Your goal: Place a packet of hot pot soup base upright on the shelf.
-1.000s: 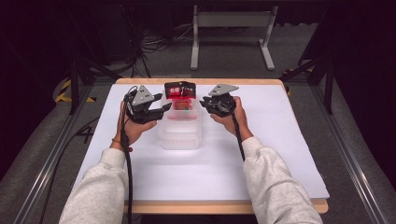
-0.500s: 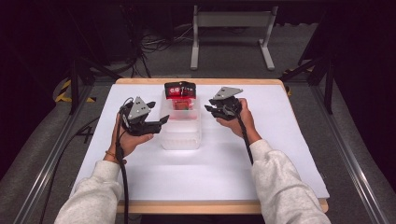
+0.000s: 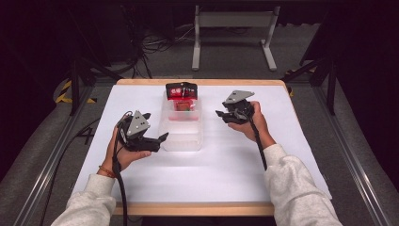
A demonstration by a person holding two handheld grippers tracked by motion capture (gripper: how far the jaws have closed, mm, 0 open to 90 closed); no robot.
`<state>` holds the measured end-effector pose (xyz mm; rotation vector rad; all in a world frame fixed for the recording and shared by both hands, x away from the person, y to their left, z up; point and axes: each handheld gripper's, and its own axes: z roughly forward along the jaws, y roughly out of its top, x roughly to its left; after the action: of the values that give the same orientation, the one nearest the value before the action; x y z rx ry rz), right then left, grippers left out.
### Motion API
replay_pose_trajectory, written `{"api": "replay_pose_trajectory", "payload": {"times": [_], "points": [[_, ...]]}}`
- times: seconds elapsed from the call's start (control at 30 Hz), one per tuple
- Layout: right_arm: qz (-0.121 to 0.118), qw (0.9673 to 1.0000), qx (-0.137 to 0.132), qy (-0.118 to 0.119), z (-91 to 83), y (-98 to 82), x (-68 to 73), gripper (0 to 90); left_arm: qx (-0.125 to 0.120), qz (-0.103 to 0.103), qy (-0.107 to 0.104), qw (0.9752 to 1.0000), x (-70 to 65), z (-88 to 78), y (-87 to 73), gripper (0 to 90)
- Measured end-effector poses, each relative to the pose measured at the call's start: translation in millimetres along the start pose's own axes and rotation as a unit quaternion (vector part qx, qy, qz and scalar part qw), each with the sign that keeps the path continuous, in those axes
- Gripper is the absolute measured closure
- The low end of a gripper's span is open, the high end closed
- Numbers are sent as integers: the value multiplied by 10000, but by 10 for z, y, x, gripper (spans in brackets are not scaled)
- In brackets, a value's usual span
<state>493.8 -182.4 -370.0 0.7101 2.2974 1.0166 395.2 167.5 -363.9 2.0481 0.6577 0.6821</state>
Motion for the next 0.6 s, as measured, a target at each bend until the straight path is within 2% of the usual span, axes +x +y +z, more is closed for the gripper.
{"api": "replay_pose_trajectory", "payload": {"times": [0.33,0.5,0.6], "points": [[22,9999,132,22,-122,-83,-54,464,92,96,-79,9999,-97,-100,-139,84],[36,9997,226,1,-171,-141,-76,409,225,111,-133,9996,-152,-104,-234,72],[-19,9994,354,-6,-197,-179,-78,334,264,124,-88,9995,-173,-108,-287,68]]}}
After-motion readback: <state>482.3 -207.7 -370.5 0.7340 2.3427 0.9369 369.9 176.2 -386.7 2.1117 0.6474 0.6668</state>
